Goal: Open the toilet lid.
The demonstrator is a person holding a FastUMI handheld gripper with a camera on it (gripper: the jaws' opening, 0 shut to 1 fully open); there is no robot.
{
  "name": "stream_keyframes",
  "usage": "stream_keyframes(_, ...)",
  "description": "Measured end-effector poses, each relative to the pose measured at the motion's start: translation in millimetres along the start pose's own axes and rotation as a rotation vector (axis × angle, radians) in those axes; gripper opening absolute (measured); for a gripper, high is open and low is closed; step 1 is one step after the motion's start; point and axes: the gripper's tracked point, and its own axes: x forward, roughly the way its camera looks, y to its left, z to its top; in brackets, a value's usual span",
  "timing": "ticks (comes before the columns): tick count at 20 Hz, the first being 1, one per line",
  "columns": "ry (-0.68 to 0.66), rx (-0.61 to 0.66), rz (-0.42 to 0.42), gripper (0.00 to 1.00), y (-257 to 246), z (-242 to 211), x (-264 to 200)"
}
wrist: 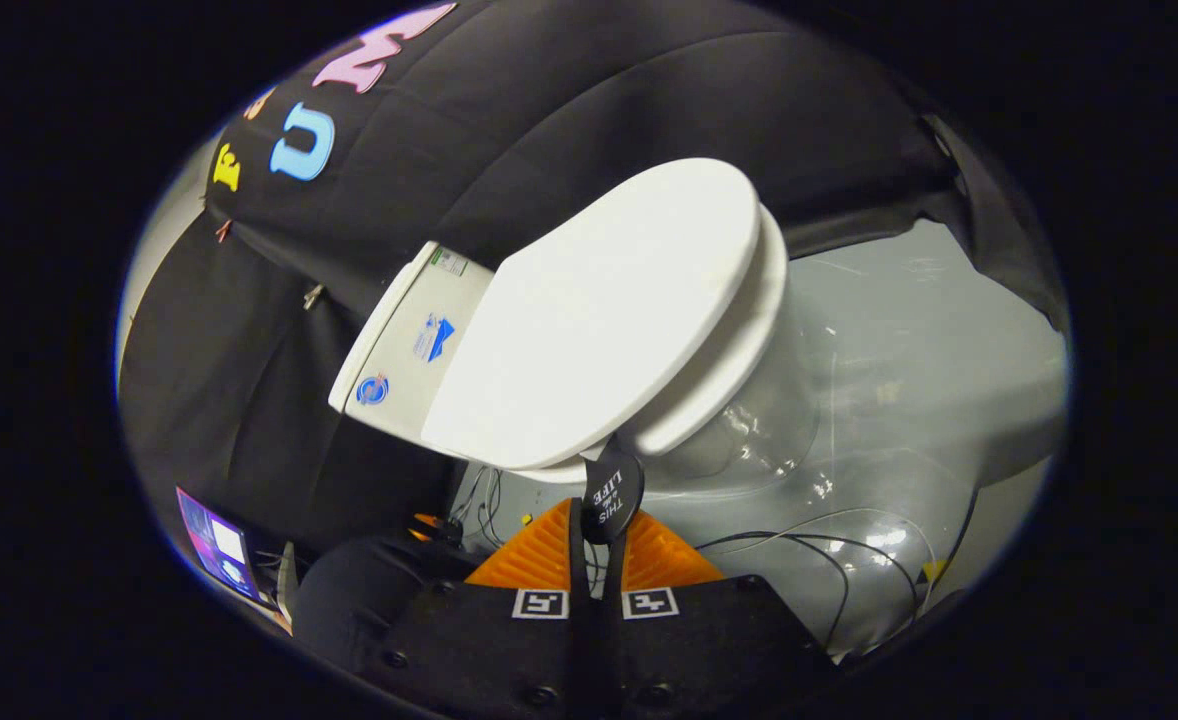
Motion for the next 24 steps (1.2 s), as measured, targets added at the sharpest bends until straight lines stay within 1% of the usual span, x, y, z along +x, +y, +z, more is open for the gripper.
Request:
stream_keyframes(1,0.001,0.005,-0.008,0.05,-3,-2,-2)
stream_keyframes(4,-0.003,0.026,0.015,0.05,2,3,-5)
stream_keyframes(6,-0.011,-0.009,-0.001,0.05,7,6,-9)
stream_keyframes(9,-0.002,-0.089,-0.047,0.05,18,13,-18)
stream_keyframes(13,-0.025,-0.174,-0.052,0.05,46,28,-37)
stream_keyframes(17,-0.036,-0.319,-0.087,0.05,81,41,-46)
stream_keyframes(19,-0.048,-0.423,-0.103,0.05,104,48,-54)
stream_keyframes(21,-0.079,-0.516,-0.098,0.05,132,58,-63)
stream_keyframes(24,-0.131,-0.583,-0.081,0.05,179,72,-74)
